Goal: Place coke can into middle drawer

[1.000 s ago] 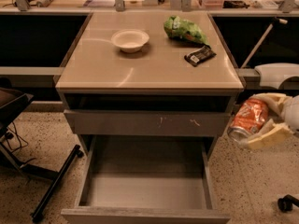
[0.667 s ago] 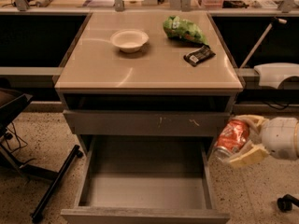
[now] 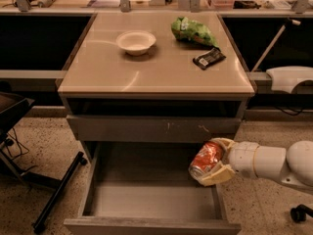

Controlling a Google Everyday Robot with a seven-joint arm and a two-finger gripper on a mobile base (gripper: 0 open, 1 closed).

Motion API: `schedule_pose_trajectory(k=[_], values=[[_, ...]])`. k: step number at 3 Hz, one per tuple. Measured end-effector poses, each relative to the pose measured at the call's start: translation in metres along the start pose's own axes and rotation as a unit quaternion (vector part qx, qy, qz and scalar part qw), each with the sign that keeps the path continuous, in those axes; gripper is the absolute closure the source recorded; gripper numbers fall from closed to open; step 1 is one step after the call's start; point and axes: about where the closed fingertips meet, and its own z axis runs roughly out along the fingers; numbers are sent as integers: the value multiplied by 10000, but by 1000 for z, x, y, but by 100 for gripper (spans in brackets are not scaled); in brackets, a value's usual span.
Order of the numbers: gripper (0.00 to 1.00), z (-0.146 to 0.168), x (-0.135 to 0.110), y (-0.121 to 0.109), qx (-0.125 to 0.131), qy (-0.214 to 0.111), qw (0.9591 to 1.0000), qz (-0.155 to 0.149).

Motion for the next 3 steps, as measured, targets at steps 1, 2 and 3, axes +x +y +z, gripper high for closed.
schedule_pose_trajectory(k=[1, 2, 3], values=[[100, 43, 1, 4, -59, -131, 9998, 116], [100, 45, 1, 3, -37, -141, 9998, 121], [100, 49, 29, 8, 157, -58, 9995, 262]])
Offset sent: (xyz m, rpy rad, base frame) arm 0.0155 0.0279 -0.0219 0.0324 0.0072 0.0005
